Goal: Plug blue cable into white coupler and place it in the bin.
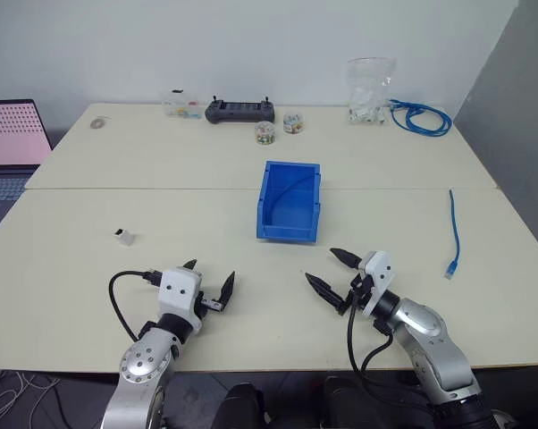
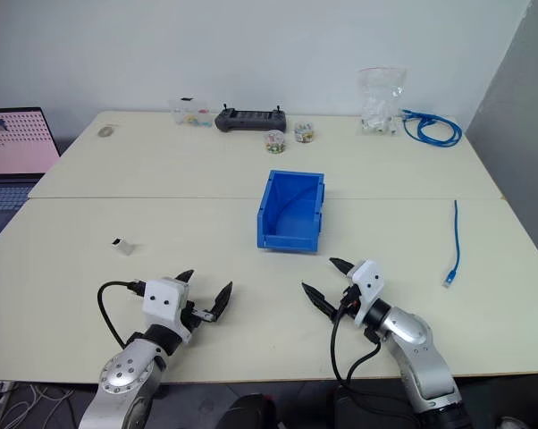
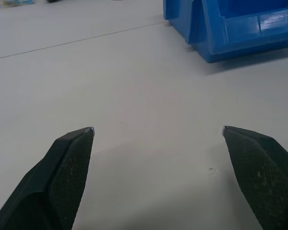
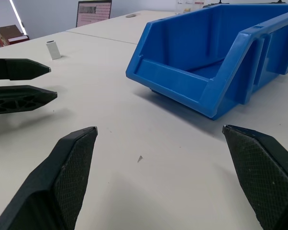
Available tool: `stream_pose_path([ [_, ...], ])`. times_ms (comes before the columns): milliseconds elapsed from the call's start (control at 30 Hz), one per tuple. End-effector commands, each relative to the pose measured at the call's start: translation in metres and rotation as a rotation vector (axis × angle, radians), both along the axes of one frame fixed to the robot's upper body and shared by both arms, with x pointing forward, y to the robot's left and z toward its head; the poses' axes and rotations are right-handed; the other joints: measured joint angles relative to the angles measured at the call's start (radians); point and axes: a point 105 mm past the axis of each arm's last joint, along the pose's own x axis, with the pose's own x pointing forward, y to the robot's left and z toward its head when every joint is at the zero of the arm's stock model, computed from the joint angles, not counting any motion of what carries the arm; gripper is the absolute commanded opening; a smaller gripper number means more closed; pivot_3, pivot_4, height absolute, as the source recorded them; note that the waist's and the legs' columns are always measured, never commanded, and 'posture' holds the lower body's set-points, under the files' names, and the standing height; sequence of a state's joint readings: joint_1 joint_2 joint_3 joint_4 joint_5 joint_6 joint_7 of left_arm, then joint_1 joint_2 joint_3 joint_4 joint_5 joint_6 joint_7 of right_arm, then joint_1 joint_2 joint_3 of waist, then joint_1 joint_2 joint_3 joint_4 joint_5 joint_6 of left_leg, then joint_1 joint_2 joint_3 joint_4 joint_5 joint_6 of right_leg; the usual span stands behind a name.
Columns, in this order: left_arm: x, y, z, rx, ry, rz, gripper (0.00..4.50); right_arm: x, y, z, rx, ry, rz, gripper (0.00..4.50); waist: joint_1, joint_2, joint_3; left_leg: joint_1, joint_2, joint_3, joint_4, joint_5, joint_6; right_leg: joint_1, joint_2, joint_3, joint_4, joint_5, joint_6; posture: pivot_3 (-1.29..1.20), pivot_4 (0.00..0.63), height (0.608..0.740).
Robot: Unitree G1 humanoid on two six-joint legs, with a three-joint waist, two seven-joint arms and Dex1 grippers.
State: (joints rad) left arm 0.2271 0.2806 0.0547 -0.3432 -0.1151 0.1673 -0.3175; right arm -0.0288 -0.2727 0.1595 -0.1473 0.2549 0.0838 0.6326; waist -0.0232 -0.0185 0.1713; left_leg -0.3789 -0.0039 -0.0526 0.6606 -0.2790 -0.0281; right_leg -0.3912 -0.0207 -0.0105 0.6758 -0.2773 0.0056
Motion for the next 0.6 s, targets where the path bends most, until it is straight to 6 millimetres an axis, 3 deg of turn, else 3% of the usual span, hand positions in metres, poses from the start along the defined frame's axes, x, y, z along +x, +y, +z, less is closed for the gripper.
stream_pose_path([
  [33,-0.001,0.002,0.011,-0.054,-0.041,-0.029,4.5,0.002,0.002,0.008,0.009,-0.04,0.012,4.44,0.0,0.0,0.0,0.0,0.0,0.0,0.0,0.0,0.0,0.0,0.0,0.0,0.0,0.0,0.0,0.0,0.15,0.74],
  [300,-0.016,-0.016,0.013,-0.029,-0.04,-0.3,4.5,0.005,-0.003,0.016,-0.022,-0.09,-0.012,4.44,0.0,0.001,0.001,0.0,0.0,0.0,0.0,0.0,0.0,0.0,0.0,0.0,0.0,0.0,0.0,0.0,0.15,0.74],
  [467,-0.008,-0.038,0.023,0.012,-0.058,-0.494,4.5,-0.009,-0.009,0.039,-0.113,-0.169,0.076,4.44,0.007,0.001,0.002,-0.001,0.0,0.0,0.0,0.0,0.0,0.0,0.0,0.0,-0.001,0.0,0.0,0.0,0.15,0.74],
  [600,-0.008,-0.059,0.036,-0.027,-0.009,-0.69,4.5,-0.017,-0.033,0.061,-0.28,-0.235,0.147,4.44,0.013,0.001,0.004,-0.001,-0.001,0.0,0.0,0.0,0.0,0.0,0.0,0.0,-0.002,0.0,0.0,0.0,0.15,0.74],
])
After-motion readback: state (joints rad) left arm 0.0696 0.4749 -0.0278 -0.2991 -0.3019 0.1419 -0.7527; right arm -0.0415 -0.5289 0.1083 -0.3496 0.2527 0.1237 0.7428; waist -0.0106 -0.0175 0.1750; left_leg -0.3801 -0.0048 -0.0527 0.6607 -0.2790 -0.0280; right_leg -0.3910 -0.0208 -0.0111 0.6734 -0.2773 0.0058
